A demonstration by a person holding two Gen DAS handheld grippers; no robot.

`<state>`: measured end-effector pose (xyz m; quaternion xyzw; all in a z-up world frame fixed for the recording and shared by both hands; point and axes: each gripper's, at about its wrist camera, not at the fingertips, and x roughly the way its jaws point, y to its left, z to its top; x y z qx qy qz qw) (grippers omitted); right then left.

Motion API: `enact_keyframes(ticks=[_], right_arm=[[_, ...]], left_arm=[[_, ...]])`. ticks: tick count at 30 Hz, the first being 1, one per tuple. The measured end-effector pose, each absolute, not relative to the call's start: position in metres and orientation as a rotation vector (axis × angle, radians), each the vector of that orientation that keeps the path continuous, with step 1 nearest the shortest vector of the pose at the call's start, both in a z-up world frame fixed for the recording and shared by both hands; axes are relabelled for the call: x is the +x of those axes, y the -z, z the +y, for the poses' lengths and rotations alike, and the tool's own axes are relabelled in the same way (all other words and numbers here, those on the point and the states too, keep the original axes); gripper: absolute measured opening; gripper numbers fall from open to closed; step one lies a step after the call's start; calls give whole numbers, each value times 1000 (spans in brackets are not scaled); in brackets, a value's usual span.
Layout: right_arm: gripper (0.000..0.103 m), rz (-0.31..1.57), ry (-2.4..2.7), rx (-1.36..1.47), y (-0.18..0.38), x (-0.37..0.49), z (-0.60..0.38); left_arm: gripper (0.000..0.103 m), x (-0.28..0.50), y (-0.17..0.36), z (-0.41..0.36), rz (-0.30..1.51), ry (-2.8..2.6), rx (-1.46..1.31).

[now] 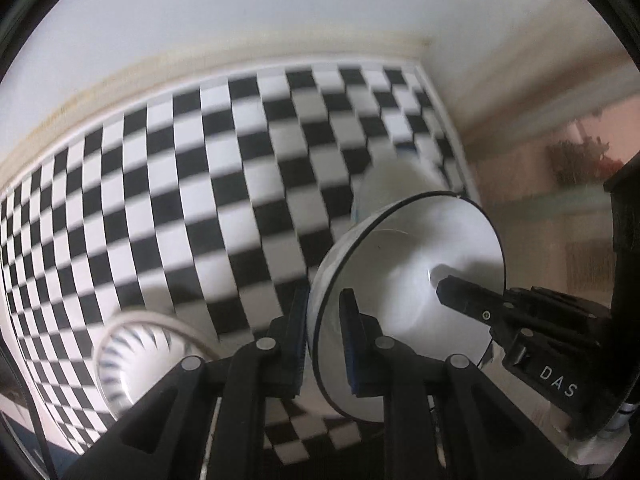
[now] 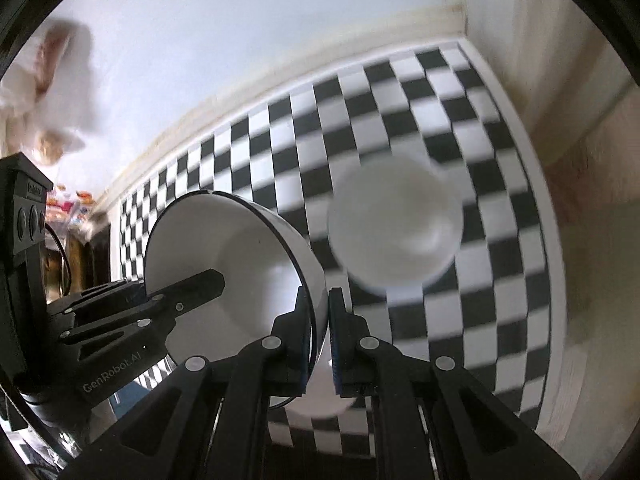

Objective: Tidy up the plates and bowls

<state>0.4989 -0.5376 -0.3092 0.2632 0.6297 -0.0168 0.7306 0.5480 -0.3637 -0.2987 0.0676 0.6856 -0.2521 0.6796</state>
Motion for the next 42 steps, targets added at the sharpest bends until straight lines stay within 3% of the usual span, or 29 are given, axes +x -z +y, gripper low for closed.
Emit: enact_keyframes(ticks=[11,15,27,34,39,42], right_arm=[[9,1512,51,585,374,447,-508],[9,1537,64,549,390,442,-505],[12,1580,73,510,394,449,-500],[20,1604,71,516,388,448,-502],[19,1595,74,519,381,444,-508],[11,1590,73,498,381,442,-509]], left_arm=[[13,504,366,-352,1652,517,265],[14,504,368,-358,1617,498,325],[14,495,366,-355,1606,466,371],[14,492,367,-355,1601,465,361],[14,488,365,-357,1591,465,369],[14,486,365,-358,1584,463,379]])
